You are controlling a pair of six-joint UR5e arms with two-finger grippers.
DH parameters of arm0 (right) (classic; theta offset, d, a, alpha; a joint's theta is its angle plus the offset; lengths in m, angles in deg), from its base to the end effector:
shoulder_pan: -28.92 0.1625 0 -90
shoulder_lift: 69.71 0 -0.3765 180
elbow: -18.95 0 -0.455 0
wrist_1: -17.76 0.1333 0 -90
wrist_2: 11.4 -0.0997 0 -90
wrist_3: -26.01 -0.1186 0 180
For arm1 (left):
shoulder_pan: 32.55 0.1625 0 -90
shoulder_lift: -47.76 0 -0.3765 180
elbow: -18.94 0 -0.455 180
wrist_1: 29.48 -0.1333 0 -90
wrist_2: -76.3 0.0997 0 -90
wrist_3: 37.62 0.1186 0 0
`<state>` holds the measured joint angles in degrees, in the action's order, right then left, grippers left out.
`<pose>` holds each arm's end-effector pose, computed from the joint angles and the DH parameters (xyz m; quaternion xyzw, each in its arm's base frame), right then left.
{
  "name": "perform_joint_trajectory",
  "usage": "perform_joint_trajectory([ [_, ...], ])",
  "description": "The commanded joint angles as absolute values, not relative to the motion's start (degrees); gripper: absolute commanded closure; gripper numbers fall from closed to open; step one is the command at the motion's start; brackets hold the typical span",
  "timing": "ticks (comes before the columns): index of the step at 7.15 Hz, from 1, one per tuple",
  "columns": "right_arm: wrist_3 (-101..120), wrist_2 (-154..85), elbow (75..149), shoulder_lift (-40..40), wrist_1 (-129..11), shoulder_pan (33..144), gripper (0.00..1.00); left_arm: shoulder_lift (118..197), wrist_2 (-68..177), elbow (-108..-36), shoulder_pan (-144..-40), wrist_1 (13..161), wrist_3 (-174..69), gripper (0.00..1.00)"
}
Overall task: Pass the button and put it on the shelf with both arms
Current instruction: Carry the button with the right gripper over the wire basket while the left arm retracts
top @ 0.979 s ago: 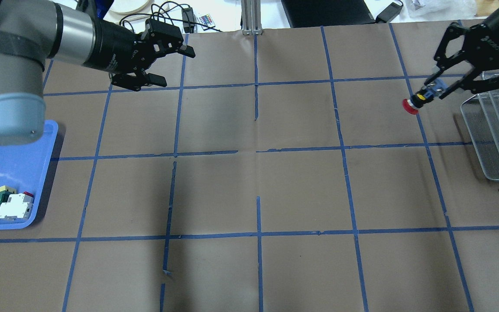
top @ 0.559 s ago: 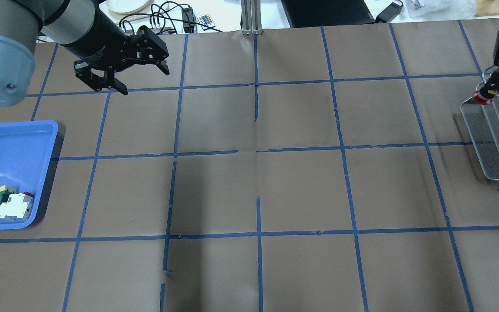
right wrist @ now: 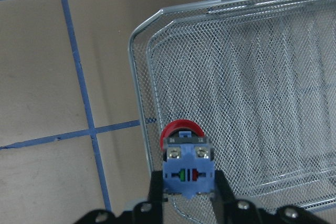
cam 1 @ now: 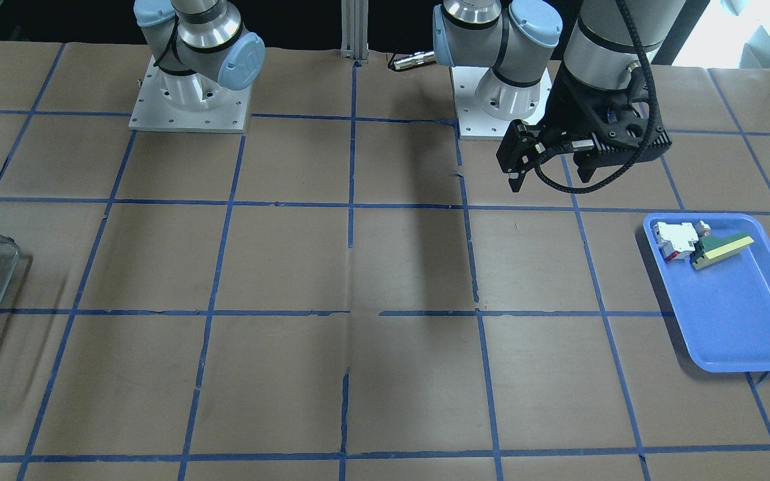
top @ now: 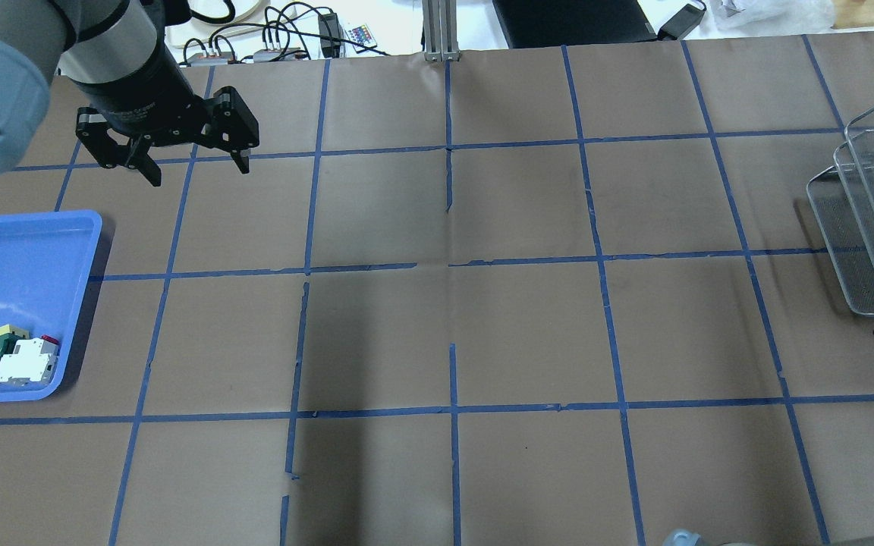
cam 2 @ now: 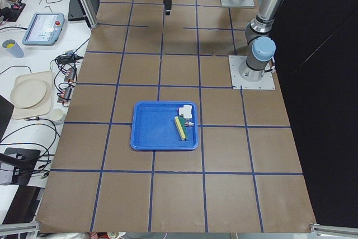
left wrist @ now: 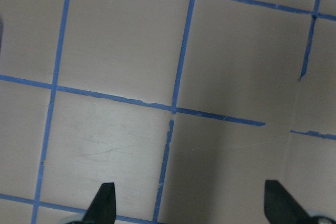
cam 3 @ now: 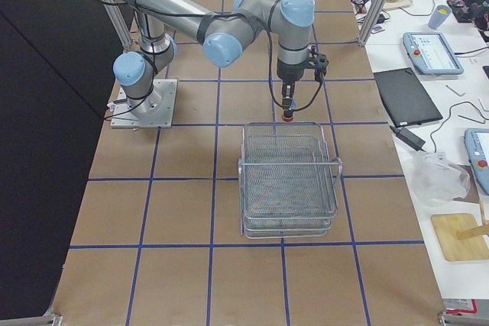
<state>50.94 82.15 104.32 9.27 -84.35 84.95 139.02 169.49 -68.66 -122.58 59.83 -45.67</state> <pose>-0.2504 -0.5971 0.3736 -0.0802 -0.9950 0.0282 0.0515 -0.1270 -0.5666 0.4328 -0.0703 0.9970 -0.0179 0.0266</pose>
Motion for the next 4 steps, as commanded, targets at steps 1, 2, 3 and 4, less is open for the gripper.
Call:
perform_joint_trajectory([
  [1,52.2,82.3,104.6,7.2,-85.2,83.2,0.97,141.0,169.9,-64.5,-121.4,62.1,-43.2,0.0],
  [2,52.1,82.6,104.7,6.9,-84.6,82.8,0.97,141.4,169.8,-62.6,-121.3,65.6,-42.8,0.0],
  [3,52.2,82.4,104.7,6.9,-84.7,82.0,0.97,142.2,169.5,-61.7,-121.3,66.0,-42.8,0.0],
  [4,52.3,82.8,104.7,6.8,-84.8,82.0,0.97,143.7,169.6,-60.3,-121.3,66.1,-42.8,0.0],
])
